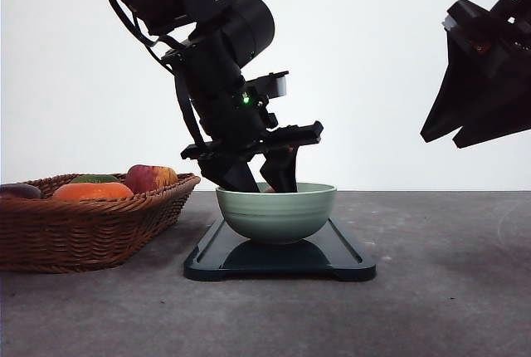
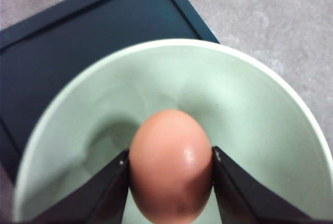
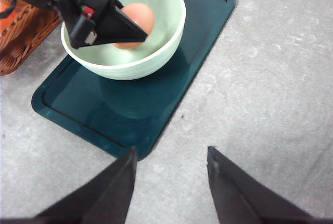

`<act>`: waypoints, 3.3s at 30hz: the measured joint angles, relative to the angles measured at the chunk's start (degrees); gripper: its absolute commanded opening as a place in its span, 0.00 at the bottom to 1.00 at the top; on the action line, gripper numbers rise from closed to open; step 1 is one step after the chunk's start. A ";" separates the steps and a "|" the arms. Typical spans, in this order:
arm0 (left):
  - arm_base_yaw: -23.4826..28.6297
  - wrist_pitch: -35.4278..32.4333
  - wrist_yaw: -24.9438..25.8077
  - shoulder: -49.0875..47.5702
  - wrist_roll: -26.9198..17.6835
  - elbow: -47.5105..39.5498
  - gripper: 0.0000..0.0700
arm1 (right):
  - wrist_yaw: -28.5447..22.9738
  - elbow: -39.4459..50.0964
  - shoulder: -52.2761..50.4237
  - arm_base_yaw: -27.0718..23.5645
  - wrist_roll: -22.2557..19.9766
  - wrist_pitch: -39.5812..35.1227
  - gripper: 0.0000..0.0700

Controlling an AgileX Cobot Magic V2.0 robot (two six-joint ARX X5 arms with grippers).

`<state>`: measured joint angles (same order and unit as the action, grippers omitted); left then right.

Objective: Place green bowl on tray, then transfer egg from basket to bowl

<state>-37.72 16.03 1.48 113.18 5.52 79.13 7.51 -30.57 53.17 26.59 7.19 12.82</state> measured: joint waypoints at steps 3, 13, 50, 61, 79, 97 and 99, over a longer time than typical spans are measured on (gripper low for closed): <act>-0.32 -0.29 -0.03 0.82 0.00 0.00 0.30 | 0.00 0.00 0.00 0.00 0.34 0.00 0.38; -1.35 2.56 -0.03 1.16 0.00 1.02 0.56 | 0.00 0.00 0.00 0.00 0.76 0.02 0.38; 0.74 10.64 0.02 -31.38 -0.50 -16.12 0.56 | 0.04 0.00 0.00 0.00 0.78 0.50 0.38; 7.34 10.71 -0.02 -54.06 3.34 -36.84 0.56 | 0.42 0.00 0.00 0.00 0.78 1.29 0.38; 13.71 13.30 -0.07 -69.71 9.21 -47.10 0.03 | 1.71 0.00 0.00 0.00 0.78 1.15 0.03; 13.74 13.17 -0.07 -70.50 9.55 -47.10 0.00 | 2.95 0.00 0.00 0.00 0.80 -0.20 0.02; 14.28 12.80 -0.09 -72.25 8.73 -47.18 0.00 | 2.93 0.00 0.00 0.00 0.80 -0.20 0.02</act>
<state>-23.43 28.83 1.39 40.93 14.25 31.95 10.44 -30.57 53.17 26.59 7.99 12.62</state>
